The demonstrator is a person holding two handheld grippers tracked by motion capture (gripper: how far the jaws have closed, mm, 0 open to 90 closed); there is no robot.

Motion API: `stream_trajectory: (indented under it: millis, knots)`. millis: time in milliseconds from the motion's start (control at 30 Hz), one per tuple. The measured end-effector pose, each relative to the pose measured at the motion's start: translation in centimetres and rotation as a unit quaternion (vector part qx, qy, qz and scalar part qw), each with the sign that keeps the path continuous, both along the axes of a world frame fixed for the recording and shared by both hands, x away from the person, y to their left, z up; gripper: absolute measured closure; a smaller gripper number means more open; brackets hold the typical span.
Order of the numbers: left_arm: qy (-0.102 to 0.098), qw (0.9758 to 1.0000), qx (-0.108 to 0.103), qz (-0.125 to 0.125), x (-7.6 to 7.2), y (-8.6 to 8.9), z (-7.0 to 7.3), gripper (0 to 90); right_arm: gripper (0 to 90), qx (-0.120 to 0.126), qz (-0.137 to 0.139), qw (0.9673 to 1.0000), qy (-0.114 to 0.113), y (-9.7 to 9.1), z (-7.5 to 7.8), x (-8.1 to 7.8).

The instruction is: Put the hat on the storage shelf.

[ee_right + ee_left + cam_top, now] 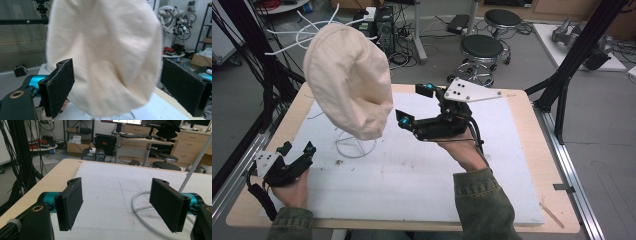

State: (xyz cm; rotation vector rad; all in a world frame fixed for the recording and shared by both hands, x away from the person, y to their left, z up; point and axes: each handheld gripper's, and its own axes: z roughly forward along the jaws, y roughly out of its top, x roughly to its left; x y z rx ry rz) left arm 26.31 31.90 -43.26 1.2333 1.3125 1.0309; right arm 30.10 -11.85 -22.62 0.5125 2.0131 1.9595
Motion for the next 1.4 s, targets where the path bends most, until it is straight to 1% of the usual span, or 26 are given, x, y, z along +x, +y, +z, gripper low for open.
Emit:
stream_trajectory:
  millis: [67,100,133,467,533,567,633,800,867,900,933,967,1000,1100,1200,1300,1333,1400]
  knots:
    - [0.0,1.0,0.0,0.0,0.0,0.0,0.0,26.8,11.2,-0.001,-0.005,1.0,0.001,-0.5,-0.4,-0.1]
    - [0.0,1.0,0.001,0.0,0.0,0.0,0.0,26.8,11.1,0.0,-0.006,1.0,0.006,-1.0,-0.7,-0.2]
    - [-0.001,1.0,0.001,0.0,0.0,0.0,0.0,26.8,11.1,0.0,-0.006,1.0,0.006,-1.0,-0.7,-0.2]
    - [-0.001,1.0,0.002,-0.001,0.0,-0.1,0.0,26.8,11.1,-0.001,-0.029,0.9993,0.023,-3.6,-2.8,-0.5]
    - [-0.001,1.0,0.001,-0.001,0.0,-0.2,0.0,26.8,11.1,-0.001,-0.031,0.9992,0.025,-3.7,-2.9,-0.5]
    - [0.0,1.0,0.002,-0.001,0.0,-0.1,0.0,26.8,11.1,-0.001,-0.033,0.9992,0.023,-3.9,-3.0,-0.5]
    - [0.0,1.0,0.002,-0.001,0.0,-0.1,0.0,26.8,11.1,-0.001,-0.036,0.999,0.026,-4.2,-3.3,-0.7]
    - [0.001,1.0,0.002,-0.001,0.0,-0.1,0.0,26.8,11.1,-0.013,-0.045,0.9983,0.033,-5.2,-4.6,-0.9]
    - [0.0,1.0,0.002,-0.001,0.0,-0.1,0.0,26.8,11.1,-0.017,-0.052,0.9978,0.038,-5.8,-5.2,-1.0]
    - [0.001,1.0,0.002,-0.001,0.0,-0.1,0.0,26.8,11.1,-0.021,-0.057,0.9972,0.044,-6.3,-5.6,-1.2]
    - [0.001,1.0,0.002,-0.001,0.0,-0.1,0.0,26.8,11.1,-0.024,-0.061,0.9969,0.044,-6.6,-5.8,-1.2]
    - [0.001,1.0,0.002,0.0,0.0,-0.1,0.0,26.7,11.1,-0.032,-0.073,0.9955,0.05,-7.6,-6.4,-1.5]
    - [0.0,1.0,0.002,-0.001,0.0,-0.1,0.0,26.7,11.1,-0.032,-0.073,0.9955,0.05,-7.6,-6.4,-1.5]
    - [0.0,1.0,0.002,-0.003,0.0,-0.2,0.0,26.6,11.1,-0.026,-0.089,0.9938,0.061,-9.3,-7.3,-1.9]
    - [-0.002,1.0,0.003,-0.002,0.0,-0.3,0.0,26.6,11.1,-0.023,-0.11,0.9912,0.071,-11.2,-8.3,-2.3]
    - [-0.002,1.0,0.003,-0.003,0.1,-0.3,0.0,26.6,11.1,-0.02,-0.117,0.9897,0.079,-12.1,-9.0,-2.6]
    - [-0.001,1.0,0.004,-0.003,0.1,-0.3,0.0,26.6,11.1,-0.024,-0.122,0.9891,0.079,-12.4,-9.2,-2.7]
    - [0.0,1.0,0.003,-0.004,0.1,-0.4,0.0,26.6,11.1,-0.019,-0.125,0.9888,0.079,-13.0,-9.6,-2.9]
